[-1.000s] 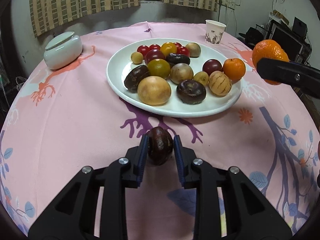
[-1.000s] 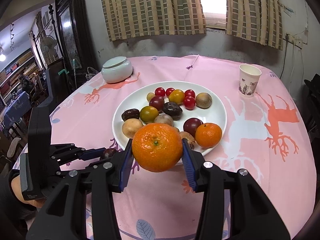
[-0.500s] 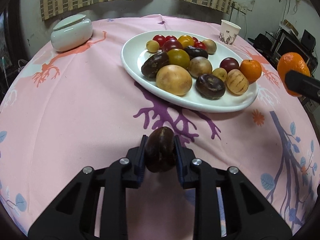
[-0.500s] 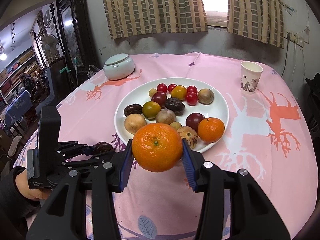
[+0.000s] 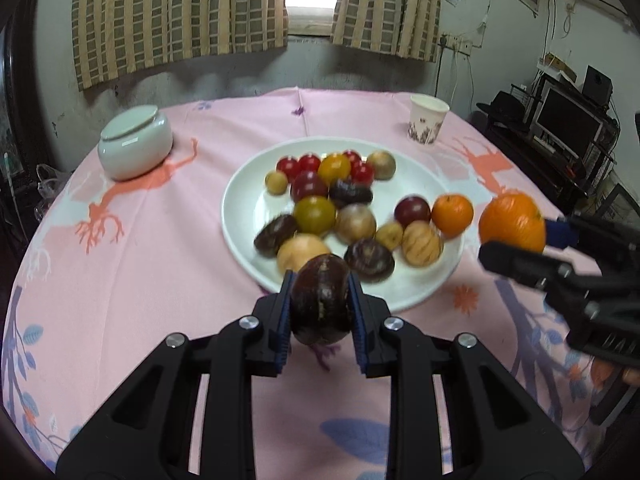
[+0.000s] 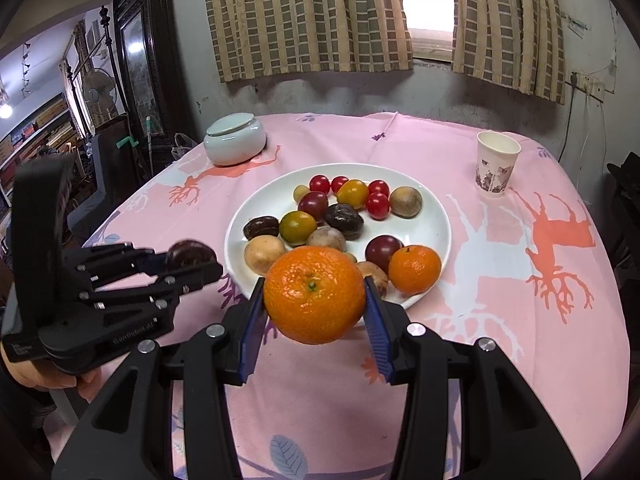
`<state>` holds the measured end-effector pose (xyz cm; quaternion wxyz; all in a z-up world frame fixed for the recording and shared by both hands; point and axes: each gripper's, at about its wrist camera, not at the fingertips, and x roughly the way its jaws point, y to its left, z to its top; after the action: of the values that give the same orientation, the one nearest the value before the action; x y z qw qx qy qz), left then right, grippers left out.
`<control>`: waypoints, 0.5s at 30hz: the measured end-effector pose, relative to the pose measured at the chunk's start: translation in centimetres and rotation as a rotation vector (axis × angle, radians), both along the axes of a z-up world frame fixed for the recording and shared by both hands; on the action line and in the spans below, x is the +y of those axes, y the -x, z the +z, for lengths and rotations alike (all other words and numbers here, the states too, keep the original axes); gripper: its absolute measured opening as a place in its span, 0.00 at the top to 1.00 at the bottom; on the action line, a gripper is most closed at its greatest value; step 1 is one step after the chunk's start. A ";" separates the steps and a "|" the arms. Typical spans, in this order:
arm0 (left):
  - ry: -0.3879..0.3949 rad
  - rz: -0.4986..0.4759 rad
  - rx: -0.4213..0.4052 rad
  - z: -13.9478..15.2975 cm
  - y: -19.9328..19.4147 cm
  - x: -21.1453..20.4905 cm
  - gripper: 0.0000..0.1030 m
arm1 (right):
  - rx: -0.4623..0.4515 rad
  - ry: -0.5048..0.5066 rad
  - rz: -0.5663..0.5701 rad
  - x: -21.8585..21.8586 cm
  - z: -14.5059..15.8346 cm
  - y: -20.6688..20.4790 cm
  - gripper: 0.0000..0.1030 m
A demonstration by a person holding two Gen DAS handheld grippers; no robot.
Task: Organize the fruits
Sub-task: 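Carry the tangerine and dark brown fruit onto the white plate and release both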
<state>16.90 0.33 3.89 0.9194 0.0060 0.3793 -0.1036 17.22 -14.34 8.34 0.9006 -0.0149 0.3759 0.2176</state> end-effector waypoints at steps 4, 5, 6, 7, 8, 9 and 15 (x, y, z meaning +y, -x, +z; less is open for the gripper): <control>0.013 0.021 -0.013 0.9 -2.9 -0.4 0.75 | -0.027 0.035 -0.014 0.6 0.0 -2.2 0.55; 0.011 0.027 -0.010 0.9 -3.7 -0.5 0.75 | -0.026 0.036 -0.017 0.7 -0.1 -2.8 0.55; 0.009 0.033 -0.008 0.9 -4.3 -0.6 0.75 | -0.027 0.040 -0.024 0.9 -0.2 -3.7 0.55; 0.010 0.038 -0.007 0.8 -5.0 -0.7 0.75 | -0.029 0.044 -0.030 1.1 -0.3 -4.3 0.55; 0.009 0.042 -0.009 0.8 -5.7 -0.8 0.75 | -0.028 0.046 -0.034 1.2 -0.4 -4.9 0.55; 0.003 0.046 -0.008 0.7 -6.2 -0.9 0.75 | -0.021 0.046 -0.038 1.3 -0.7 -5.7 0.55; -0.036 0.167 -0.071 1.1 -7.2 0.0 0.17 | -0.028 0.008 -0.094 0.5 -0.8 -7.0 0.38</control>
<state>24.11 0.30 5.00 0.9374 -0.0056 0.3476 -0.0197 24.26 -13.88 7.52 0.9150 -0.0037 0.3644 0.1731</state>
